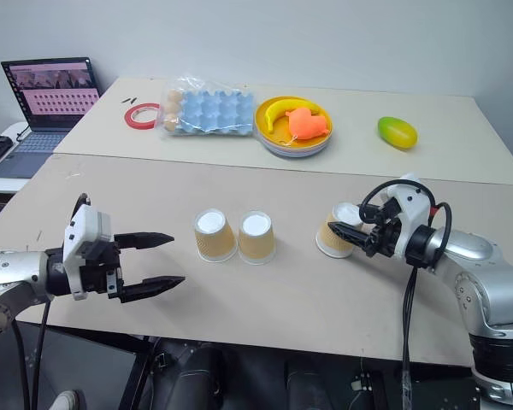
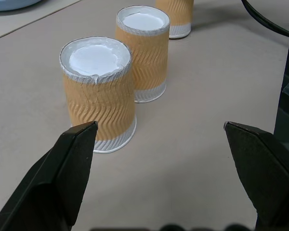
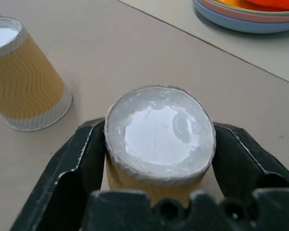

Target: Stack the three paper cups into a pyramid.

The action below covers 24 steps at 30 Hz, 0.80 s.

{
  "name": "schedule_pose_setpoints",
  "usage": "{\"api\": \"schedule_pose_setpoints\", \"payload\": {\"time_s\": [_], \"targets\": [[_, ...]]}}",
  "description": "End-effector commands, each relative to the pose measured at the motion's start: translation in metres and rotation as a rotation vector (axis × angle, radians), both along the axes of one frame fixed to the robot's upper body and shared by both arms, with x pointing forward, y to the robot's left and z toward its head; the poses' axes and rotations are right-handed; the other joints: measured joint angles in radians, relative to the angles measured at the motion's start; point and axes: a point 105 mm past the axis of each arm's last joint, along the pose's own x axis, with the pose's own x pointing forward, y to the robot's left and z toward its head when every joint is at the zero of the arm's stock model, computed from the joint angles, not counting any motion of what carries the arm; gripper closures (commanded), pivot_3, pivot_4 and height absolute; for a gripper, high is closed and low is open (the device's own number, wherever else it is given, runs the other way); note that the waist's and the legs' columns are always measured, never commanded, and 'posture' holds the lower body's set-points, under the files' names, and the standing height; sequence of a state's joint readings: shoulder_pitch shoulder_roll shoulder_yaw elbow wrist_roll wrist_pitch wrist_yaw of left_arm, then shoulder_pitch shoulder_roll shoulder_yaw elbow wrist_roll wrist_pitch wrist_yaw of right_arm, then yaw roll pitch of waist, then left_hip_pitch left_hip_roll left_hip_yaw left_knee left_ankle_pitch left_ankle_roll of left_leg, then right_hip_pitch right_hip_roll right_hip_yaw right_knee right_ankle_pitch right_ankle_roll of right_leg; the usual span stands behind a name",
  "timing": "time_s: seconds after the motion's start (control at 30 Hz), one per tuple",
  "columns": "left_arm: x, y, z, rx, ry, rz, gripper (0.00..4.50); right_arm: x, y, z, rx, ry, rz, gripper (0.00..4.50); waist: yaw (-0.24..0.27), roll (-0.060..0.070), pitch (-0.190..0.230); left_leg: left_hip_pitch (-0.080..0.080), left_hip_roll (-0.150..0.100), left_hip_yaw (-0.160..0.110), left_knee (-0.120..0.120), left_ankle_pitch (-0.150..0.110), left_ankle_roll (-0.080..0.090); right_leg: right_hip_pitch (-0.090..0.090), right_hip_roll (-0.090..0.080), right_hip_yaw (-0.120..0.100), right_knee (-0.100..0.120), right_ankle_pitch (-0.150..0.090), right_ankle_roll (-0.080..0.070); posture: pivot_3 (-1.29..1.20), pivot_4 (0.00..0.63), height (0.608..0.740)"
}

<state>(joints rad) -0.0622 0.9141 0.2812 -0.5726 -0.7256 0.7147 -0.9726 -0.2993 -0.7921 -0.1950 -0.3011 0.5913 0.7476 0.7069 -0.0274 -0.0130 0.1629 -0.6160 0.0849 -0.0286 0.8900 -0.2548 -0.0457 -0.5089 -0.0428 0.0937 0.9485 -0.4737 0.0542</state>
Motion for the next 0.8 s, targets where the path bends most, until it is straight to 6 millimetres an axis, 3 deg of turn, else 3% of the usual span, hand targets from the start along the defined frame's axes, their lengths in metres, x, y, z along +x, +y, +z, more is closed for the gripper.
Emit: {"api": "schedule_pose_setpoints", "payload": {"time_s": [0.03, 0.13, 0.23, 0.33, 0.43, 0.57, 0.8], "targets": [[0.001, -0.001, 0.004, 0.003, -0.037, -0.009, 0.00, 0.002, 0.004, 0.013, -0.001, -0.049, 0.010, 1.78, -0.003, 0.000, 0.000, 0.000, 0.000, 0.000, 0.000, 0.000, 0.000, 0.000, 0.000, 0.000, 0.000, 0.000, 0.000, 0.00, 0.150, 0.645], [0.002, -0.002, 0.004, 0.011, -0.047, -0.013, 0.00, 0.004, 0.008, 0.026, -0.002, -0.088, 0.034, 1.78, -0.007, 0.000, 0.000, 0.000, 0.000, 0.000, 0.000, 0.000, 0.000, 0.000, 0.000, 0.000, 0.000, 0.000, 0.000, 0.00, 0.150, 0.645], [0.004, -0.005, 0.004, 0.015, -0.059, -0.019, 0.00, 0.008, 0.017, 0.056, -0.007, -0.160, 0.080, 1.78, -0.012, 0.000, 0.000, 0.000, 0.000, 0.000, 0.000, 0.000, 0.000, -0.001, 0.000, 0.001, 0.002, 0.000, 0.000, 0.00, 0.150, 0.645], [0.006, -0.007, 0.004, 0.013, -0.064, -0.026, 0.00, 0.010, 0.034, 0.097, -0.013, -0.241, 0.175, 1.78, -0.020, 0.003, 0.002, 0.000, 0.000, 0.002, 0.001, 0.000, 0.000, -0.003, 0.000, 0.002, 0.005, 0.000, -0.001, 0.00, 0.150, 0.645], [0.008, -0.010, 0.005, 0.013, -0.069, -0.034, 0.00, 0.001, 0.062, 0.119, -0.039, -0.273, 0.330, 1.78, -0.020, 0.003, 0.002, 0.000, 0.000, 0.002, 0.000, 0.000, 0.000, -0.004, 0.000, 0.002, 0.007, -0.001, -0.003, 0.00, 0.150, 0.645], [0.010, -0.013, 0.006, 0.012, -0.072, -0.038, 0.00, -0.019, 0.108, 0.131, -0.071, -0.275, 0.572, 1.78, -0.021, 0.003, 0.003, 0.000, 0.000, 0.001, -0.002, 0.000, 0.000, -0.005, 0.000, 0.001, 0.008, -0.002, -0.004, 0.00, 0.150, 0.645], [0.009, -0.018, 0.008, 0.010, -0.069, -0.050, 0.00, -0.029, 0.154, 0.122, -0.156, -0.234, 0.788, 1.78, -0.021, 0.003, 0.003, 0.001, 0.000, 0.000, -0.001, 0.000, 0.000, -0.005, 0.000, 0.001, 0.010, -0.002, -0.004, 0.00, 0.150, 0.645]]}}
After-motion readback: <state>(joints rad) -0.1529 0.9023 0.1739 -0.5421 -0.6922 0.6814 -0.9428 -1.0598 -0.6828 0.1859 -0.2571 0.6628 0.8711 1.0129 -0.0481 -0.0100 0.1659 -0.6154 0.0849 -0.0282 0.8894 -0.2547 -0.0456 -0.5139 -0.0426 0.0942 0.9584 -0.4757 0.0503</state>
